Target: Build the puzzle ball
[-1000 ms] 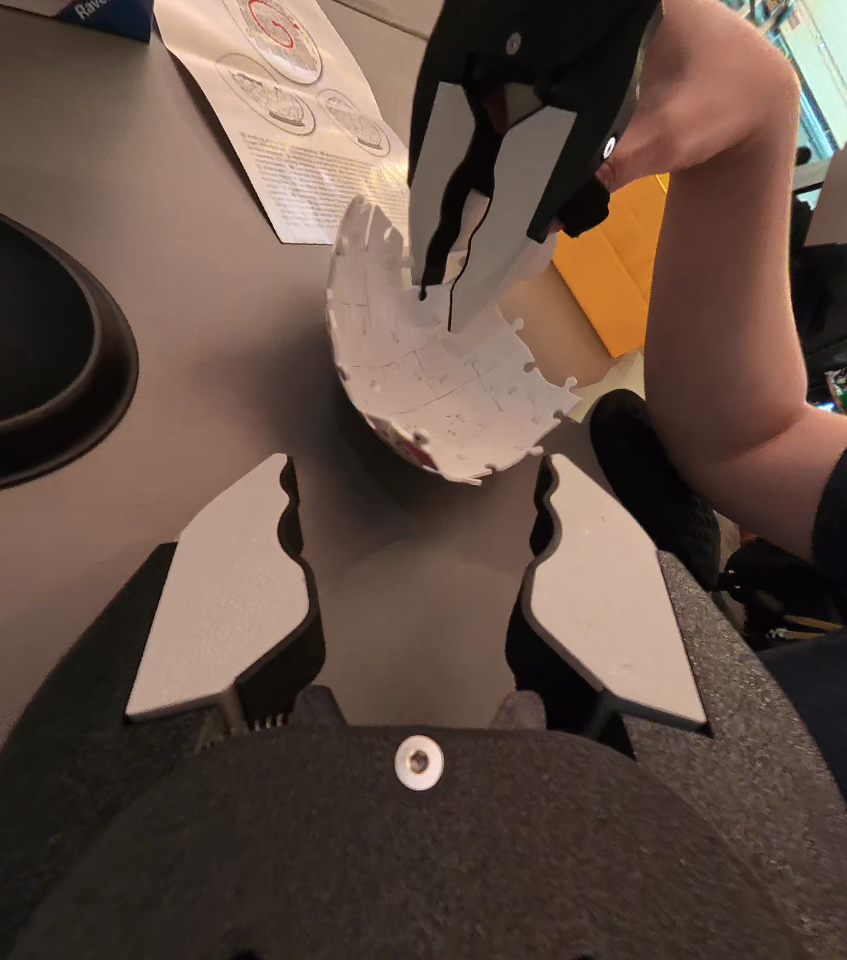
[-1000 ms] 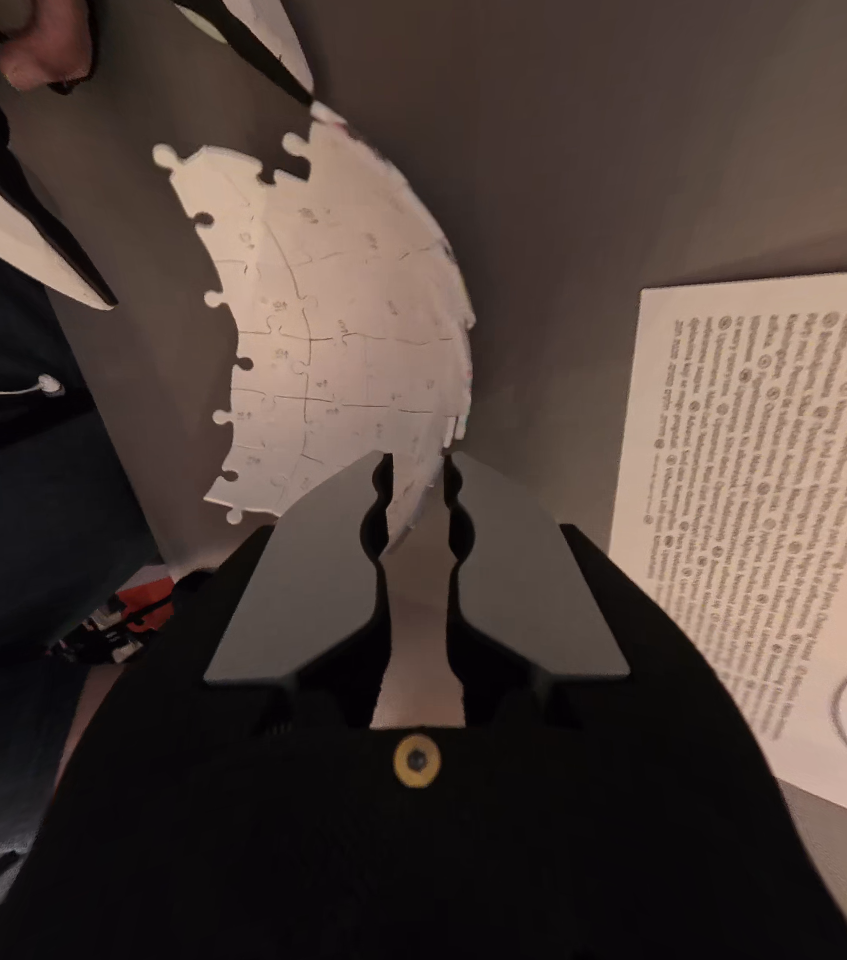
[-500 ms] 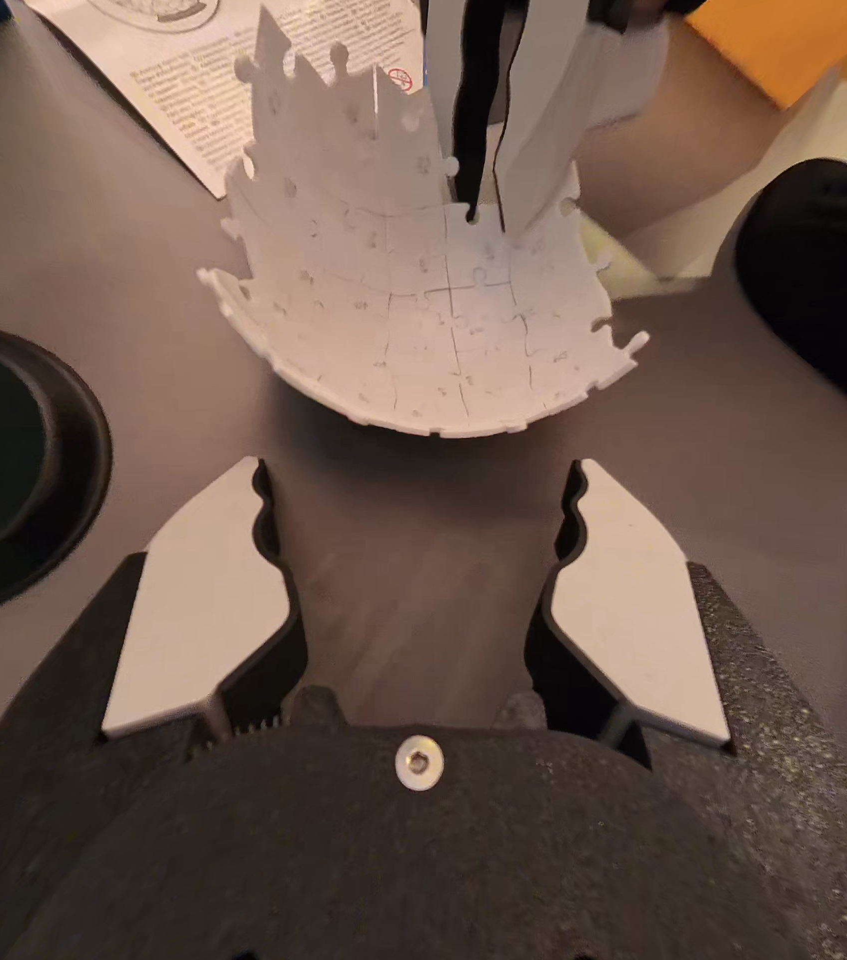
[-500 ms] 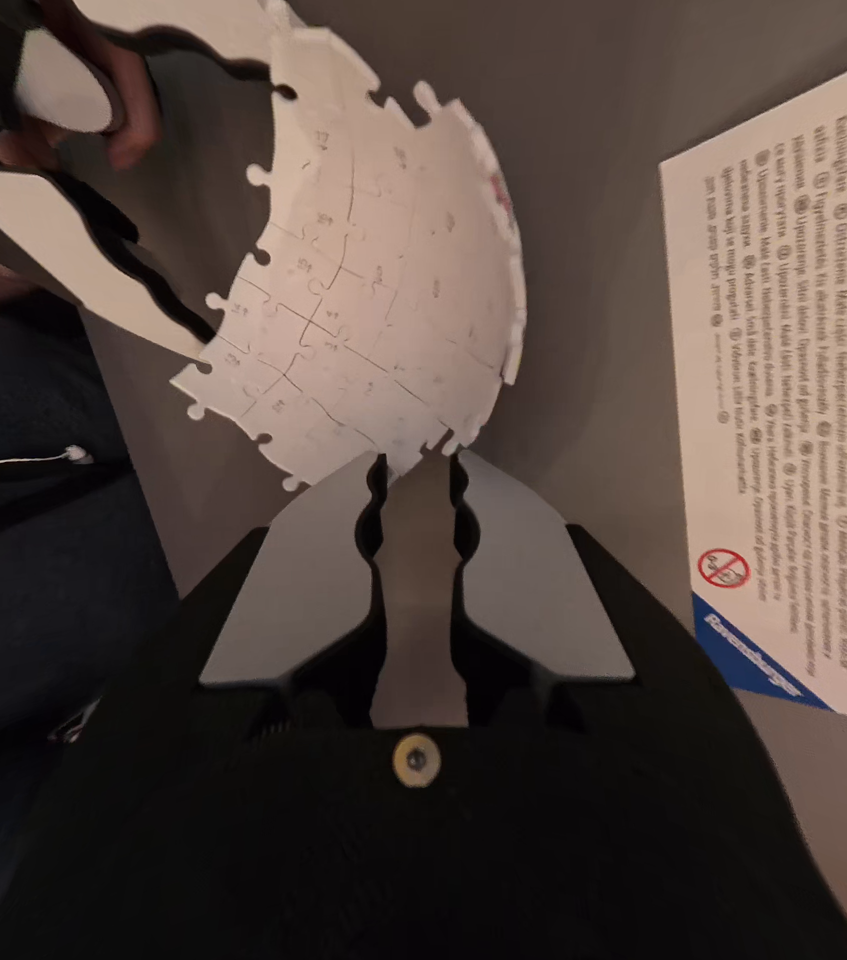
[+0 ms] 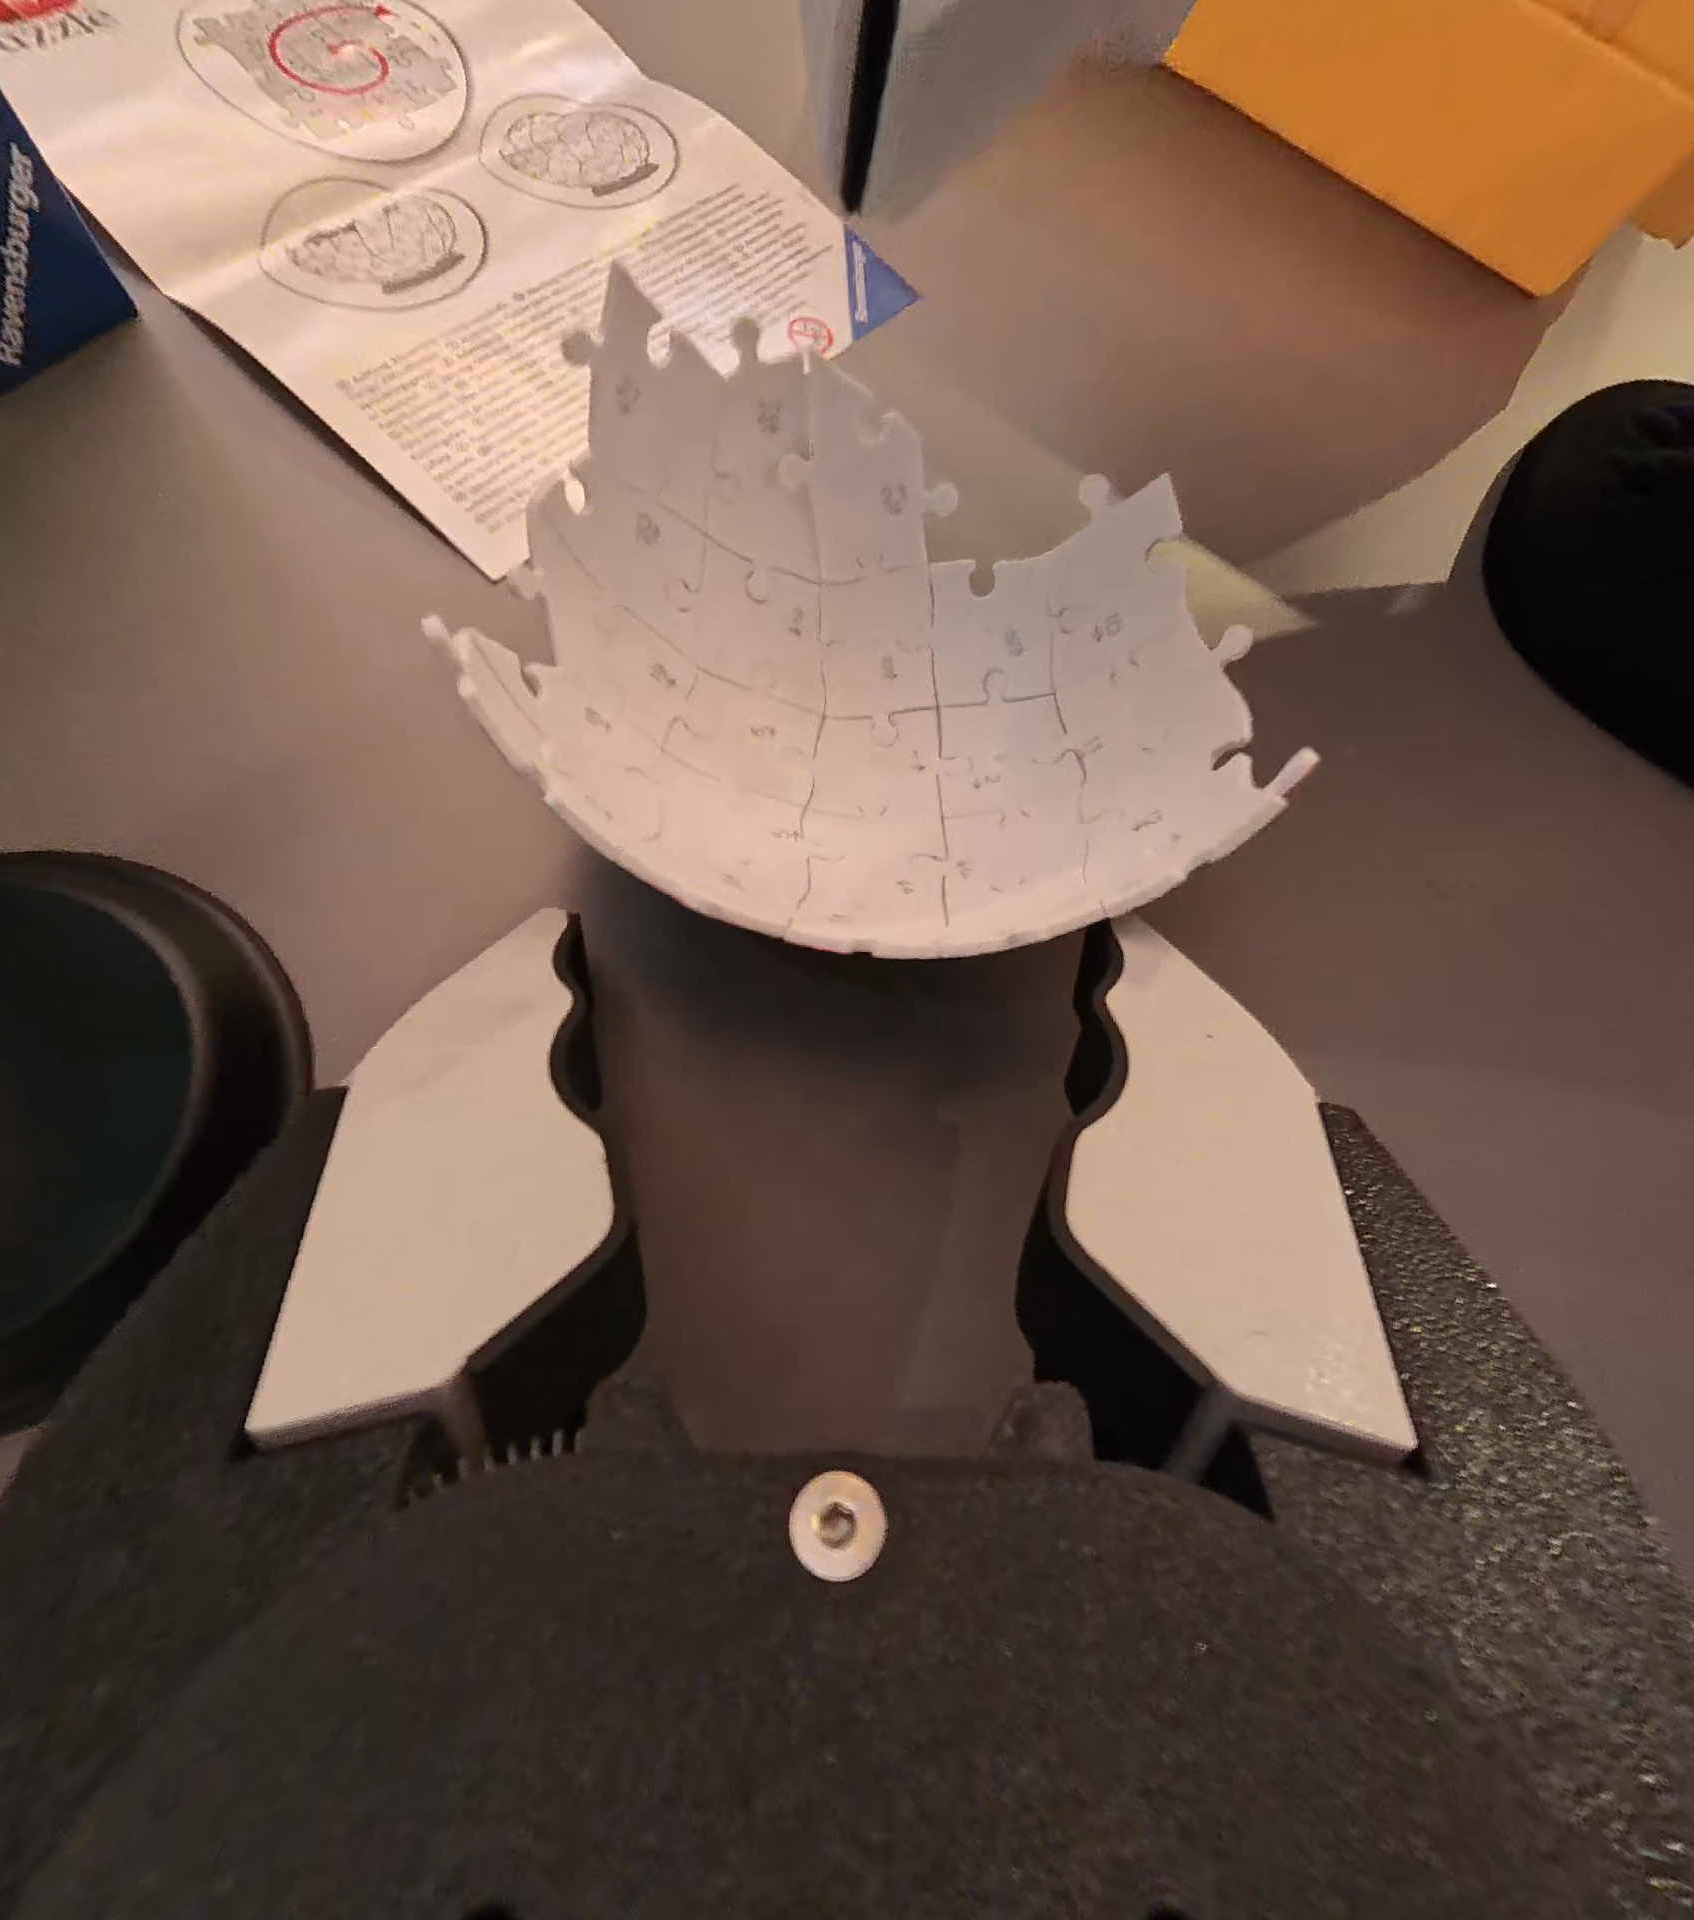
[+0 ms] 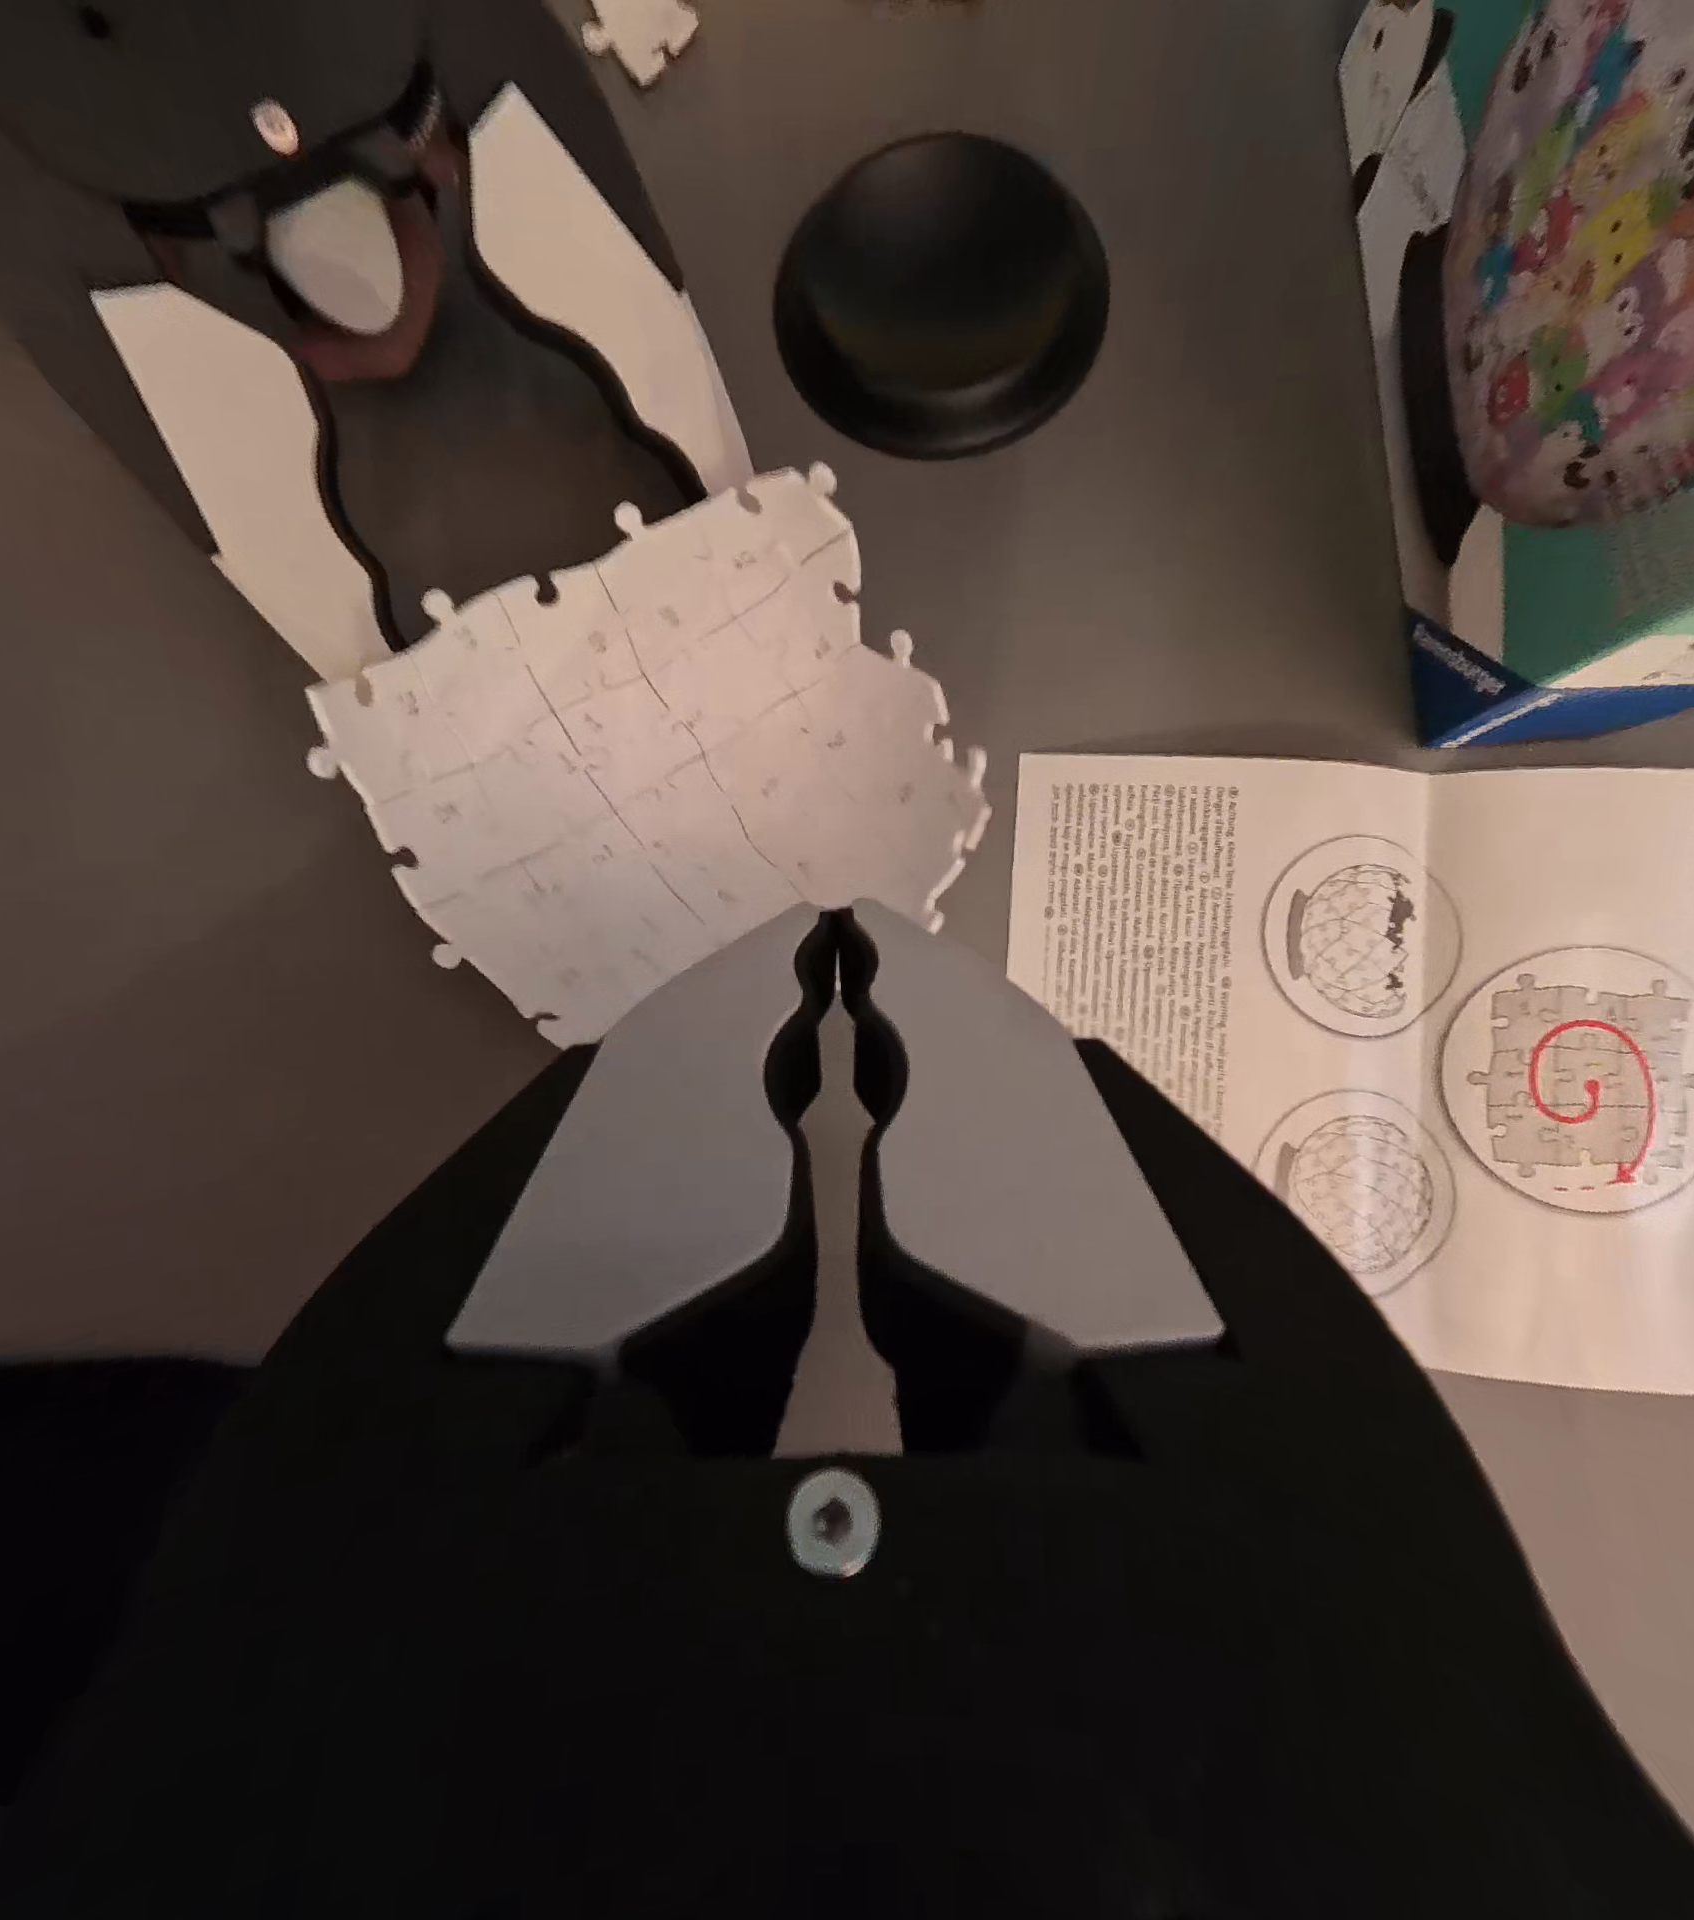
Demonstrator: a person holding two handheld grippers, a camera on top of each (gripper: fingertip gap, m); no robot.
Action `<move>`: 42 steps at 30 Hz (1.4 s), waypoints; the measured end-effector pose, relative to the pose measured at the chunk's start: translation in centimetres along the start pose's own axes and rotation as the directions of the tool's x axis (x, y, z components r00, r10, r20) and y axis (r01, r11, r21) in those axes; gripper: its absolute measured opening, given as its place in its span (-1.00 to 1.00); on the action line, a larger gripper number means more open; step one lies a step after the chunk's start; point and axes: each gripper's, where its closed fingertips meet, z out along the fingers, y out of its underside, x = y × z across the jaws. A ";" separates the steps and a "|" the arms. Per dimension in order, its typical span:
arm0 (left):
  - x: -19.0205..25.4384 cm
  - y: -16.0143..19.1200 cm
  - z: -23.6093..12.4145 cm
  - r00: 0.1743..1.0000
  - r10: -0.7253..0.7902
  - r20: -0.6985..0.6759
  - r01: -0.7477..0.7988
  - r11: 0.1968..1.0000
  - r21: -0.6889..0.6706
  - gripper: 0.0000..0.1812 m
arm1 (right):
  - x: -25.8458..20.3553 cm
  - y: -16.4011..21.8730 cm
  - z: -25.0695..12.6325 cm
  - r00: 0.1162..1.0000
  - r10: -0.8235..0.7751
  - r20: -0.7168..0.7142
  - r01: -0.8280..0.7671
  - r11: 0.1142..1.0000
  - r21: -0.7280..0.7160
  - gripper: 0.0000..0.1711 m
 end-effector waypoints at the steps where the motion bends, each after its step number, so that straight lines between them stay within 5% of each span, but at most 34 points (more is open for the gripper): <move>1: 0.0 -0.1 0.0 1.000 0.002 -0.001 -0.002 1.000 0.005 -0.02 | 0.1 0.4 0.3 1.000 0.003 0.009 -0.003 1.000 -0.030 -0.98; 14: -0.4 -1.6 -0.3 1.000 -0.003 -0.005 0.004 0.996 0.086 -0.03 | 1.0 1.5 3.1 0.989 -0.041 0.142 0.051 0.996 -0.070 -0.99; 42: 0.0 -4.3 1.9 0.998 0.057 -0.035 -0.051 0.988 0.142 -0.07 | 1.7 3.9 4.9 0.989 0.003 0.151 0.008 0.997 -0.070 -0.99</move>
